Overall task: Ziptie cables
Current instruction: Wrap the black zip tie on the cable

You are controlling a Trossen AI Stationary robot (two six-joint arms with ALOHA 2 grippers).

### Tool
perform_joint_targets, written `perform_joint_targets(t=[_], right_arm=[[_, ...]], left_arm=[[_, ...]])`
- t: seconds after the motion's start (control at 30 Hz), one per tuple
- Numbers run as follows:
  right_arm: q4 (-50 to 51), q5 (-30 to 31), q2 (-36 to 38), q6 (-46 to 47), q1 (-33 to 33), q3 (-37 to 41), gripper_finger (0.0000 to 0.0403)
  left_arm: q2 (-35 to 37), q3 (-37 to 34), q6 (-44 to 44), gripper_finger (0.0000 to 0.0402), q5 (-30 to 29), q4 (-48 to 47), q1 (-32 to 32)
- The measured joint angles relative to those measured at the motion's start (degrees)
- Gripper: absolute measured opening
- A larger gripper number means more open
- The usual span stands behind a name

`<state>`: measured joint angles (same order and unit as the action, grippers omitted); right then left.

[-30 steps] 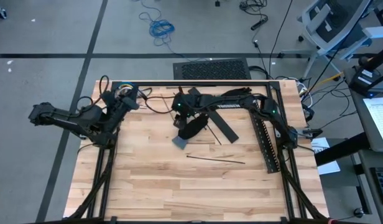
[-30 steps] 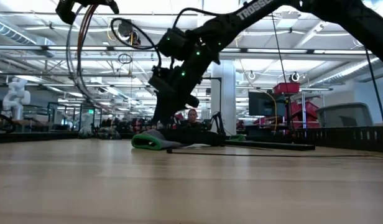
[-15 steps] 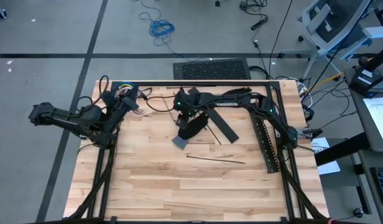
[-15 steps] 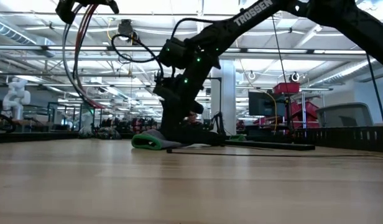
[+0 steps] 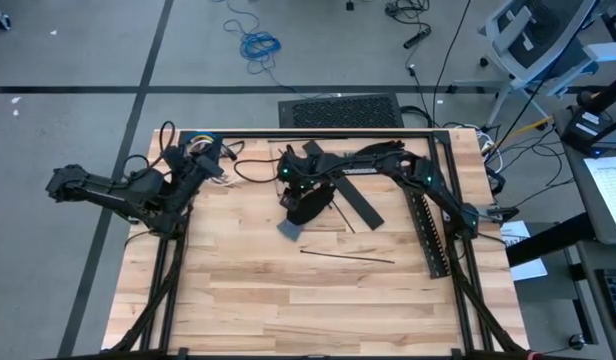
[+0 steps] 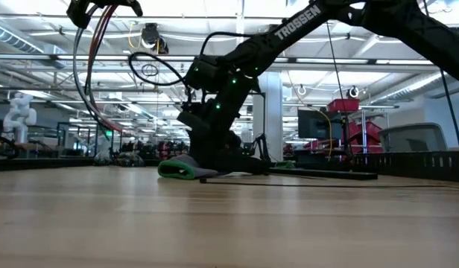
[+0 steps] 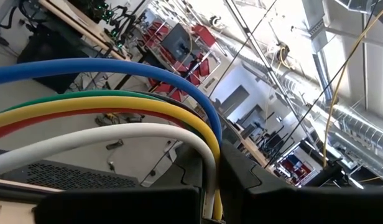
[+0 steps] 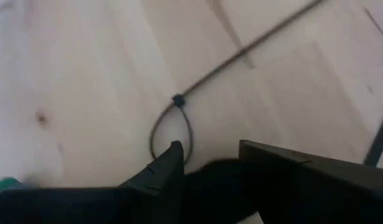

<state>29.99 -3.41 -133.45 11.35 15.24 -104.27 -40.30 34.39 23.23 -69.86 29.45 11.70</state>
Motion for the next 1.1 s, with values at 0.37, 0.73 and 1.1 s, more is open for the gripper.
perform_joint_targets(t=[0.37,0.73,1.1], right_arm=[[0.2,-2.4,-0.2,2.7,-1.8,-2.3,0.0146],[-3.9,1.6,-4.0,3.3,-2.3,-2.5,0.0125],[-0.7,0.3,-3.6,3.9,-1.7,-2.4,0.0005]], left_arm=[[0.8,0.0,-1.3,0.0025,-0.6,0.1,0.0],[1.1,0.0,-1.3,0.0025,-0.6,0.0,0.0],[1.1,0.0,-1.2,0.0025,-0.7,0.2,0.0]])
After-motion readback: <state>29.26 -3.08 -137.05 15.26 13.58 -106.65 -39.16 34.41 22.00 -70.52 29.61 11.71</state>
